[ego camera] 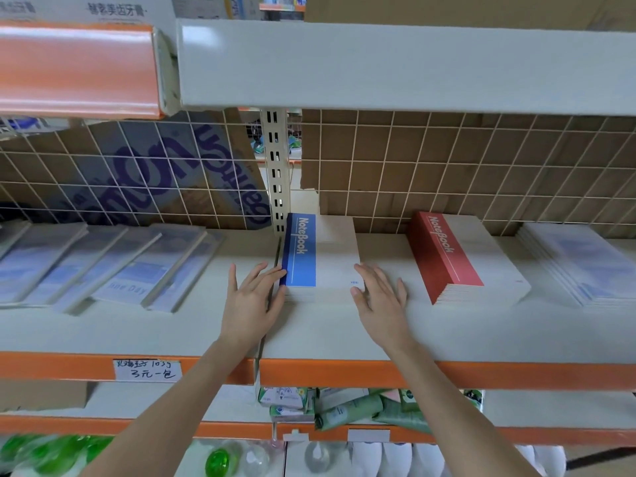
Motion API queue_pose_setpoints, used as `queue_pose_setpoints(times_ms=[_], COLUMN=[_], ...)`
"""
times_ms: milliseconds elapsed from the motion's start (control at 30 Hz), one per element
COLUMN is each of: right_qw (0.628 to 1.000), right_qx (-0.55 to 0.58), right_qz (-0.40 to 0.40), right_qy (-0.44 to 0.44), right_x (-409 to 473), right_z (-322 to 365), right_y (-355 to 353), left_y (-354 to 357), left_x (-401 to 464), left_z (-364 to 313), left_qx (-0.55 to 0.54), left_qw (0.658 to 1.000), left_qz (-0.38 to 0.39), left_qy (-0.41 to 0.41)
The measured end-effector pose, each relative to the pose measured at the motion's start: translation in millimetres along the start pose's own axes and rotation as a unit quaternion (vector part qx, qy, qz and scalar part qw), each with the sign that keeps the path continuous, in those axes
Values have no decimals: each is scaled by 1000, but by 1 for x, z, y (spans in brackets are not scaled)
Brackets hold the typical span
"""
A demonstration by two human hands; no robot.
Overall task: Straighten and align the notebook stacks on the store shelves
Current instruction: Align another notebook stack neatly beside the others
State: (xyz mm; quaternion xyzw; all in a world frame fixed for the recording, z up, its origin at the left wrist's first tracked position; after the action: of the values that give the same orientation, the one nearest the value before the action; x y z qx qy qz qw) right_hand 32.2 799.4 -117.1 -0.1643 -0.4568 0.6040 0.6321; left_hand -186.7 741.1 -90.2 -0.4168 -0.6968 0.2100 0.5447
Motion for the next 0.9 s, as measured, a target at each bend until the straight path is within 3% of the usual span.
queue_pose_setpoints(times_ms=[167,333,567,700,900], right_qw=[999,996,985,968,956], right_qx=[-21,-35,39,16,10], right_qz=[32,-50,14,78,115], right_qy=[4,-60,-168,-238,-269], right_x=[0,1,1,-24,-60], right_z=[4,34,160,238,371], right_y=[-2,-14,32,82,169], left_y=[-3,-37,-123,-192,-294], left_x=[-1,3,-59,-104,-168], left_z=[3,15,77,148,270], left_qx=[38,81,190,238,275], left_qw=[998,996,981,964,941], left_qz=[51,12,-3,-2,-28], left_qy=[13,22,-29,-114,-197])
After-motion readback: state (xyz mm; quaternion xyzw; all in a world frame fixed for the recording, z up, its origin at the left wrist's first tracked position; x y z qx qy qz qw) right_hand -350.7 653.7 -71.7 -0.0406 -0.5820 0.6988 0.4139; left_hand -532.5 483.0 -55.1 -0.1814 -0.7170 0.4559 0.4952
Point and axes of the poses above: each hand's wrist, its own x-axis towards the middle knuckle, its own y-axis out of the palm, z = x × y, the point moved 3 cm from there along x, towards the middle knuckle, and after that the axes turned 7 degrees about -z, right-handed, at the moved point
